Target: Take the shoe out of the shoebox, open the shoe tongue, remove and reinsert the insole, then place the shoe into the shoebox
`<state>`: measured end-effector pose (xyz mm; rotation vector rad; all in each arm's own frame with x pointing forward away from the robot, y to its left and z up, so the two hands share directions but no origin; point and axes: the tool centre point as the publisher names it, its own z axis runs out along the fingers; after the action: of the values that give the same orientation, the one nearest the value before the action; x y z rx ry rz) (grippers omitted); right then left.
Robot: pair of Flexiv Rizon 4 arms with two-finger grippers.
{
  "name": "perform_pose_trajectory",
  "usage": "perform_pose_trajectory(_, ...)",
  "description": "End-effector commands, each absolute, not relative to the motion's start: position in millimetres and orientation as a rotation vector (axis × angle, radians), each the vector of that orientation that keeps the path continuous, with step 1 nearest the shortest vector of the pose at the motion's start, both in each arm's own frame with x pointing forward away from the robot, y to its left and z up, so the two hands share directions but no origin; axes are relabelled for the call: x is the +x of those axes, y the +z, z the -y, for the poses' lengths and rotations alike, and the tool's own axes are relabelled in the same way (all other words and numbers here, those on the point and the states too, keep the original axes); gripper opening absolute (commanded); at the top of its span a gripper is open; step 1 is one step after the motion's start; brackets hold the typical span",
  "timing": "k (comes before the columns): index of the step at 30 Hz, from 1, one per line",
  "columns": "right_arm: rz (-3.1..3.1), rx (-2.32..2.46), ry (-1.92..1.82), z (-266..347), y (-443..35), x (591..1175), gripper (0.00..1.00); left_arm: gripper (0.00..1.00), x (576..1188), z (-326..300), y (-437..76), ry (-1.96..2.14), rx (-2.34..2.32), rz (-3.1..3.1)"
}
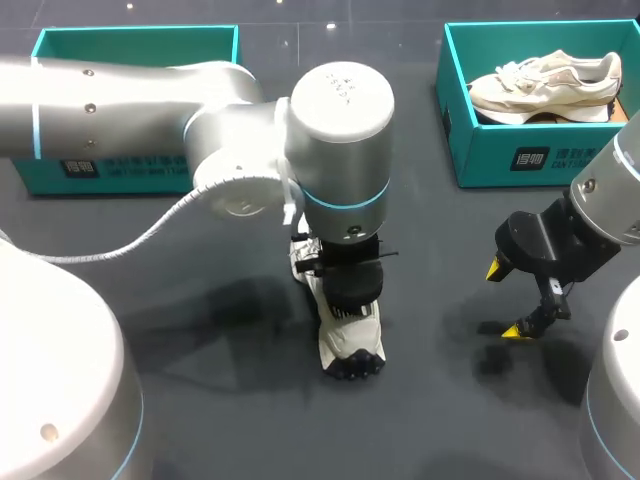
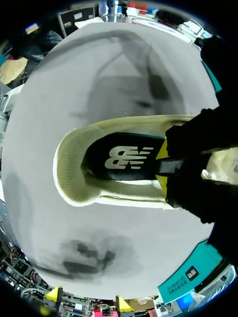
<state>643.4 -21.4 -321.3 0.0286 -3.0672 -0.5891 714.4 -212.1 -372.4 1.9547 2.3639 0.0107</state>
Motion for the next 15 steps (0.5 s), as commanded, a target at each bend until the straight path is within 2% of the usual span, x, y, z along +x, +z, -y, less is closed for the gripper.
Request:
perform_pose_trajectory(1,3.071,0.026,-0.586,21.2,-321.5,641.5,1.0,1.0,716.8,213.2,-371.3,0.018,1.944,-2.373)
perform_pose_trajectory(15,3.071,0.026,-0.586,21.2,-321.5,641.5,1.0,1.0,720.8,204.0,-357.1,-0.02,1.929,-2.381)
